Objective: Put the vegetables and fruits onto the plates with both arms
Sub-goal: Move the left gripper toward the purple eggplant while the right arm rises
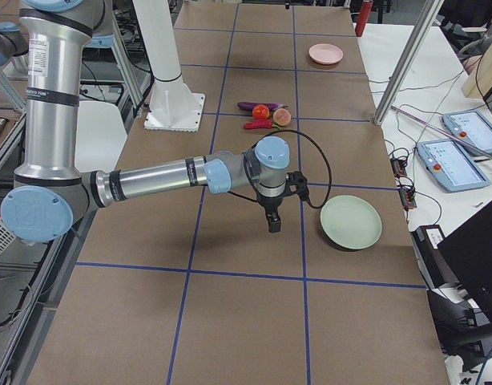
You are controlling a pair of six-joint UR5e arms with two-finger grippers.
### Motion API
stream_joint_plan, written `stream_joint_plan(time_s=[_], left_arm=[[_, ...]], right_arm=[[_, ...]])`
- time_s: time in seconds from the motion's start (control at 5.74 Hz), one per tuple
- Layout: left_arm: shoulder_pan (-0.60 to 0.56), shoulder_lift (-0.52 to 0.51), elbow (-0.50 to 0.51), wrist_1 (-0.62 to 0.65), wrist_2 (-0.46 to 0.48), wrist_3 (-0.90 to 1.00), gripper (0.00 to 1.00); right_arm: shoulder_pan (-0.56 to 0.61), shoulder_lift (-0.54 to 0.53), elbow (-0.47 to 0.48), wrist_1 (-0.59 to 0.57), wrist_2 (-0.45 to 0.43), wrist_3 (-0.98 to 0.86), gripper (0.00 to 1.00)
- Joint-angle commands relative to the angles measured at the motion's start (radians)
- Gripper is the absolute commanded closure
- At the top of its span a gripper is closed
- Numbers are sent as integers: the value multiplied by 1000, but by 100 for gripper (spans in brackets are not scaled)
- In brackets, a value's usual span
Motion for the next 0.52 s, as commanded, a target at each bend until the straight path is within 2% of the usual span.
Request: stream_joint_plan(time_s=[0.0,0.35], left_arm=[[1,59,-66,-22,-13,-7,0],[6,87,-88,-36,-14,-16,0]], right_arm=[[1,1,-17,-1,2,-1,0],[1,30,-52,0,7,-1,0]])
